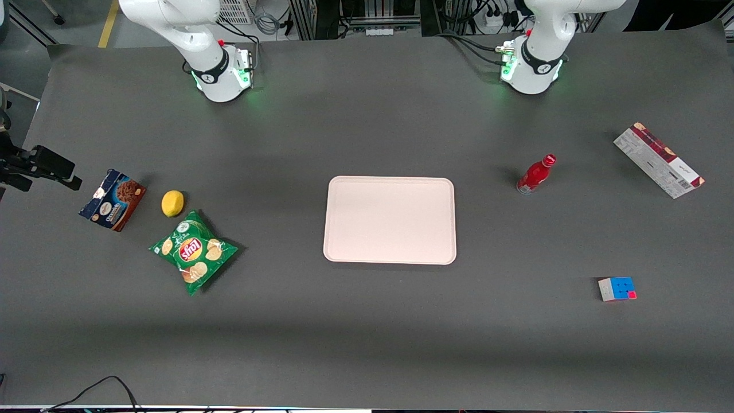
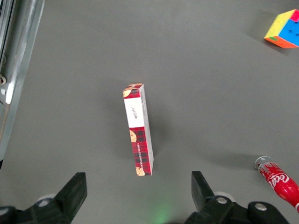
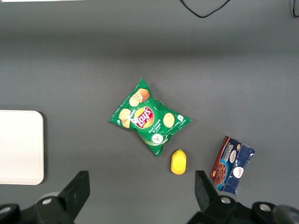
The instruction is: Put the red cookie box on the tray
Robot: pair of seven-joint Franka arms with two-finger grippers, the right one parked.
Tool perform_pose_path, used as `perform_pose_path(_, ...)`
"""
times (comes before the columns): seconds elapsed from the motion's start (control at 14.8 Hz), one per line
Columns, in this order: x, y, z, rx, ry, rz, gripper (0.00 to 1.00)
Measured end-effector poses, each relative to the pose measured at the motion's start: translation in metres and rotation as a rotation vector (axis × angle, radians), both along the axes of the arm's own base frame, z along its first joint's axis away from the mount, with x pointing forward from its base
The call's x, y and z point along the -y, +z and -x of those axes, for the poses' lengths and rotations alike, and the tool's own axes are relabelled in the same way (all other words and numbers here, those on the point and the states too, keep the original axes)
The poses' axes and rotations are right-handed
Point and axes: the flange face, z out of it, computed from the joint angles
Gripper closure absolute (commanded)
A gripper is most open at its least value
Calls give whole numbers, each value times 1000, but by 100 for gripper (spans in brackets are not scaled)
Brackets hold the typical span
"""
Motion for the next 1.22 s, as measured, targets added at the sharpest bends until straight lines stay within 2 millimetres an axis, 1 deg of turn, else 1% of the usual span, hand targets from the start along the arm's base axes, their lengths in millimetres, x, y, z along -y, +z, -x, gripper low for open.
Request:
perform_pose_path(0.14,-7,-8,3,-13,15,-2,0)
perform_pose_path(0.41,-27,-43,2,-75,60,-21,0)
perform_pose_path(0.54,-37,-59,6,-58,81,-26,0)
perform_pose_path(0.68,-43,-79,14,-49,96,-27,0)
perform_pose_path(0.88,-47,-101,24,-48,116,-15,0)
perform_pose_path(1.02,-51,-117,32,-17,134,-16,0)
perform_pose_path(1.15,-50,-133,40,12,147,-17,0)
perform_pose_path(1.22,-47,-140,44,22,161,-15,0)
